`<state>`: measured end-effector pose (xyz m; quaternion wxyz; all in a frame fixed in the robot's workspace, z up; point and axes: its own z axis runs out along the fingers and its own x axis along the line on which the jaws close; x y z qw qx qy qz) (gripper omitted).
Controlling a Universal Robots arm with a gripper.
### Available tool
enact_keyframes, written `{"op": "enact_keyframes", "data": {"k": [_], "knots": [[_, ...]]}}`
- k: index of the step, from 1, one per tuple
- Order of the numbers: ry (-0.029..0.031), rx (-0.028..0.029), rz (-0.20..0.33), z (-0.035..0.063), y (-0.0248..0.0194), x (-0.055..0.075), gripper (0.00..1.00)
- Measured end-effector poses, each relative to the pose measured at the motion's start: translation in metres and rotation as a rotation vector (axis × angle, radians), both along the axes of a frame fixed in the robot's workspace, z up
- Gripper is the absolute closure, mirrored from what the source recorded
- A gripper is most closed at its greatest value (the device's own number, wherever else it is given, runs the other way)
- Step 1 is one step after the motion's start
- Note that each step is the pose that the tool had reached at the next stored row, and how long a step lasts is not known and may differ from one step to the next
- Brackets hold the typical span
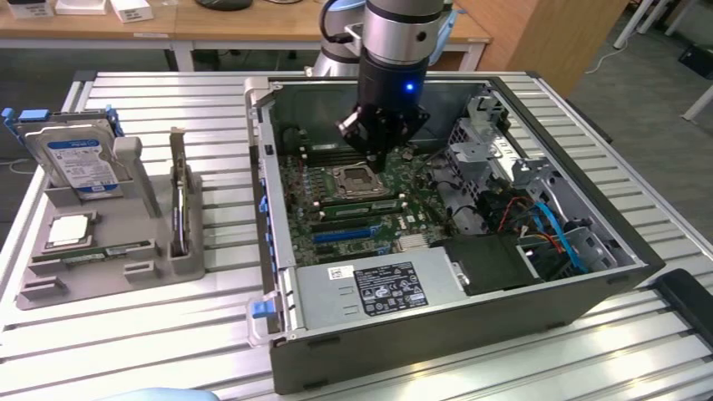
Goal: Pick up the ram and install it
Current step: 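Press down the ram until it locks into place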
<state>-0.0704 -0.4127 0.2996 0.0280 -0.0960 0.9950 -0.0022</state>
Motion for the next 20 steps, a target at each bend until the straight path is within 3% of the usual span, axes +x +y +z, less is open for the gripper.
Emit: {"op": "enact_keyframes", "data": {"k": [14, 20], "knots": [[0.0000, 0.0000, -0.240, -0.0005, 0.0000, 0.0000, 0.90], [0.0000, 0.0000, -0.253, -0.0005, 0.0000, 0.0000, 0.90]]}}
